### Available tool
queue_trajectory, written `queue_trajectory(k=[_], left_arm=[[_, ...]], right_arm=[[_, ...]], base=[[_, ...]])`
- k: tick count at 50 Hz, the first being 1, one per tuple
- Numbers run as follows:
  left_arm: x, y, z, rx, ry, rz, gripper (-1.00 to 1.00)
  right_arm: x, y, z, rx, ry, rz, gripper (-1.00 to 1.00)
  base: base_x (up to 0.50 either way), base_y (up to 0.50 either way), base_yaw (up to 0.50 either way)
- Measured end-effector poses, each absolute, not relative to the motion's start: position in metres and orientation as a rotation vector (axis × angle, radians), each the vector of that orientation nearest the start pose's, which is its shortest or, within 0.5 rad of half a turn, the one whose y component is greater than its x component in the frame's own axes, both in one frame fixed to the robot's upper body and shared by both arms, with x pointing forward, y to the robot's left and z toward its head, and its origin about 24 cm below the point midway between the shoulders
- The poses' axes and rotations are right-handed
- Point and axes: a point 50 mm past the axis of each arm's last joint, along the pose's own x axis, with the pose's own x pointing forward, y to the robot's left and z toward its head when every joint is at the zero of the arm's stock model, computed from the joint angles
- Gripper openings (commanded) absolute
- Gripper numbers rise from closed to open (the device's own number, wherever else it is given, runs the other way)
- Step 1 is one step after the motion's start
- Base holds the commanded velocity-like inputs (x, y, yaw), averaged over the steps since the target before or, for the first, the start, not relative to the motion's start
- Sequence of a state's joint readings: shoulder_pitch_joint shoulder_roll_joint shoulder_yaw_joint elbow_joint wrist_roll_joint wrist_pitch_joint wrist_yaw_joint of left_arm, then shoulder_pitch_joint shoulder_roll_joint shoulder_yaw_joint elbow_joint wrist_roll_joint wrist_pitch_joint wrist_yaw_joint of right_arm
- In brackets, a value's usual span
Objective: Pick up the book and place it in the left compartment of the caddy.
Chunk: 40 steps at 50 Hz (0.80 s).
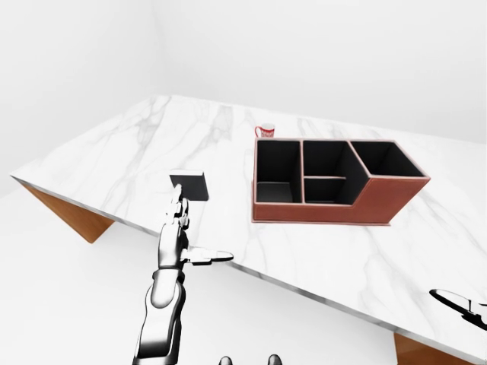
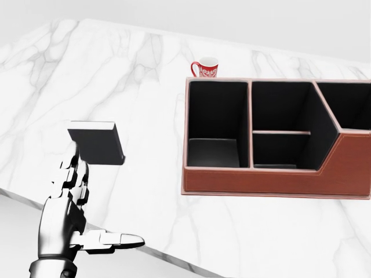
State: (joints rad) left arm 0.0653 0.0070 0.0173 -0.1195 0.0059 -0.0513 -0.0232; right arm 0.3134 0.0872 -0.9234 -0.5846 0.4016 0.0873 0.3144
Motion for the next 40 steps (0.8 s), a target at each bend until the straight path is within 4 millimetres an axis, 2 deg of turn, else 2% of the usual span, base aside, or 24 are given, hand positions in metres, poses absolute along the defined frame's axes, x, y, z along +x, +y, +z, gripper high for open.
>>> queue_trajectory(k=[40], left_arm=[[0.2395,0.157,0.0609,0.012,-0.115,0.009,1.0]], right_arm=[[0.0979,-0.3115,0.1182,0.0,-0.306,-0.563,1.0]], base=[[0.24,0.04,0.0]])
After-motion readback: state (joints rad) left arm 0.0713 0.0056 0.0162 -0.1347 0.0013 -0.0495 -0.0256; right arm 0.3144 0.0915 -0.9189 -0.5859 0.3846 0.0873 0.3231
